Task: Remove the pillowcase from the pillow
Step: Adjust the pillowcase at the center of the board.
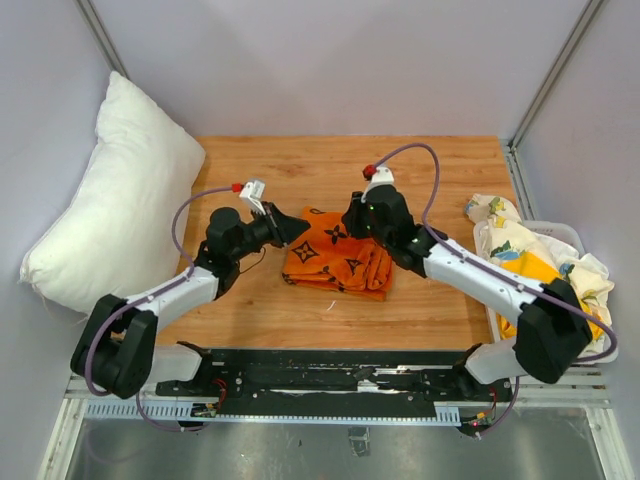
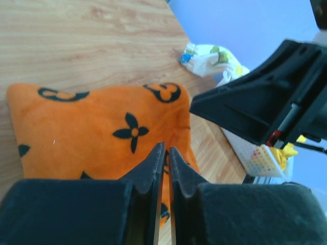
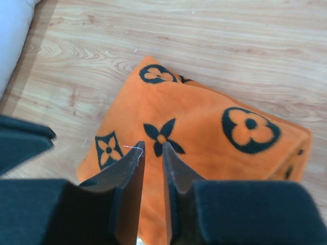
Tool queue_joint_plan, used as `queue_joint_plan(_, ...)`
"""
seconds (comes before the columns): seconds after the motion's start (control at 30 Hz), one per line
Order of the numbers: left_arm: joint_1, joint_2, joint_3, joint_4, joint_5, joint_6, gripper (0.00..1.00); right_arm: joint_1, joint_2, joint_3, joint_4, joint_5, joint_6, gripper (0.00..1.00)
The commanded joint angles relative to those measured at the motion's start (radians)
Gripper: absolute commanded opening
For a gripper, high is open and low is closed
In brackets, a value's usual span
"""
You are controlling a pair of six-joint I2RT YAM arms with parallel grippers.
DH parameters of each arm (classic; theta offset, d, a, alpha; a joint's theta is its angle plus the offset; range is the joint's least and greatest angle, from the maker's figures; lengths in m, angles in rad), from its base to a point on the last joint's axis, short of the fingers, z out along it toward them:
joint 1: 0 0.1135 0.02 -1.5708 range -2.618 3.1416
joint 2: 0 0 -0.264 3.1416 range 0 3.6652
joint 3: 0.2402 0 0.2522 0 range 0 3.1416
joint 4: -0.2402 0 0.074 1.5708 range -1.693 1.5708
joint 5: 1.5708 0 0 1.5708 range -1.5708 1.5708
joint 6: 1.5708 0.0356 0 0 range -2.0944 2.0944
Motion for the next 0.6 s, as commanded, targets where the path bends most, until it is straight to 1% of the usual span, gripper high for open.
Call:
queue_joint_plan(0.0,-0.001,0.095,-0.063,0.207,0.065,-0.062,0.10,-0.016,0.117,0.041,0.061,-0.071,0.038,0.16)
queue_joint_plan(0.07,-0.019,0.135,-0.079,0.225,0.039,-0.049,0.02,-0.042,0.164,0.037,0.081,-0.113,0.051,0.09)
queue_joint_plan(0.17,-0.106,0.189,-0.085,0.196,-0.052,0.001,0.00,-0.102,0.211,-0.002,0.085,-0.162,0.064,0.02)
queue_joint_plan(0.27,-0.171,0.240,-0.129,0.230,-0.116,-0.012,0.00,-0.192,0.210,-0.091,0.098,-0.195,0.085,0.01)
queue_joint_plan(0.37,-0.179,0.297,-0.194,0.313,-0.133,-0.048,0.00,-0.295,0.190,-0.195,0.124,-0.235,0.114,0.01)
queue_joint_plan(0.43,-0.179,0.325,-0.219,0.316,-0.151,-0.047,0.00,-0.322,0.167,-0.243,0.127,-0.240,0.114,0.01)
queue_joint_plan(0.57,-0.178,0.345,-0.239,0.304,-0.157,-0.036,0.00,-0.329,0.139,-0.283,0.124,-0.246,0.106,0.01)
